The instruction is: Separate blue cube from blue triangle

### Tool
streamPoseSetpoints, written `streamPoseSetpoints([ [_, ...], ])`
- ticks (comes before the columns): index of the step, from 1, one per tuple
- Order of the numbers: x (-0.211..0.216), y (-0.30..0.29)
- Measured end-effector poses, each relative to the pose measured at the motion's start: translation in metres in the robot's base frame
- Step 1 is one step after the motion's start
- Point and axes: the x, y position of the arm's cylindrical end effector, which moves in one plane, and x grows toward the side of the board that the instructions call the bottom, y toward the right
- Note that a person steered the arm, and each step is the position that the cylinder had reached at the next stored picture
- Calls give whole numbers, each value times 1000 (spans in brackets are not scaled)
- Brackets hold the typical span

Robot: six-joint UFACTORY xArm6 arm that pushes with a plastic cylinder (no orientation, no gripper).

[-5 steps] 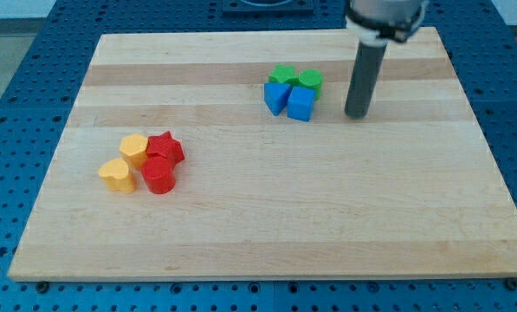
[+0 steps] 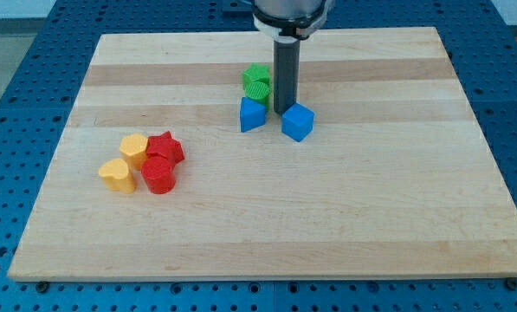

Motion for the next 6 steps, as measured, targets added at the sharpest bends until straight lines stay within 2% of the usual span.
streamPoseSetpoints([
  [2,85,0],
  [4,0,18],
  [5,21,55],
  [6,93,41],
])
